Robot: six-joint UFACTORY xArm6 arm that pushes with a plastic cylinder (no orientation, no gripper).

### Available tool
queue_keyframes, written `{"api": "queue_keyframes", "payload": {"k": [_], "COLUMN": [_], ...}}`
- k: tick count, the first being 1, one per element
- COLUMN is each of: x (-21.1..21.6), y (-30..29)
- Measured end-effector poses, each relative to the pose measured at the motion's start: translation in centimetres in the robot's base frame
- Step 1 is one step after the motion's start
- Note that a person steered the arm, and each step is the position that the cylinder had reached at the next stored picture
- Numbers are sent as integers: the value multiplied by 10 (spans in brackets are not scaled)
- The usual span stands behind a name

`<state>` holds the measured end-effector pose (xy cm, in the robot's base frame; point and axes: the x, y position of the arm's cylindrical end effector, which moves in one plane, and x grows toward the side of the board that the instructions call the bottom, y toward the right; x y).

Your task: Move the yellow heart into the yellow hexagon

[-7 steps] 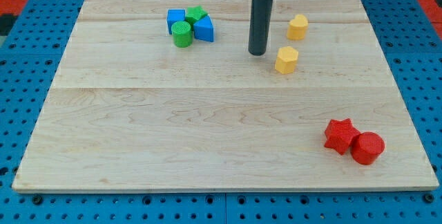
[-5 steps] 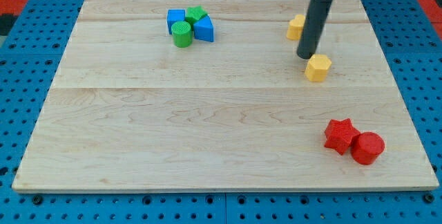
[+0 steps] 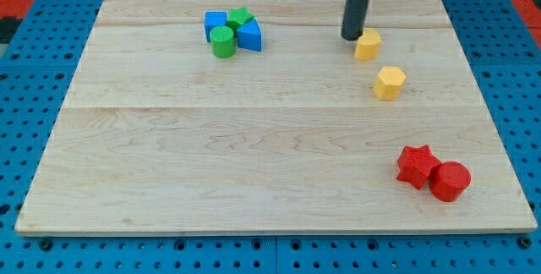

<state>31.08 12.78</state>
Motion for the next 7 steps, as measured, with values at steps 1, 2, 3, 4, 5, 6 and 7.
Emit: {"api": "queue_keyframes", "payload": {"k": [1, 2, 3, 4, 5, 6, 7], "x": [7, 12, 8, -15, 5, 39, 56], "y": [33, 52, 59, 80, 56, 41, 32]}}
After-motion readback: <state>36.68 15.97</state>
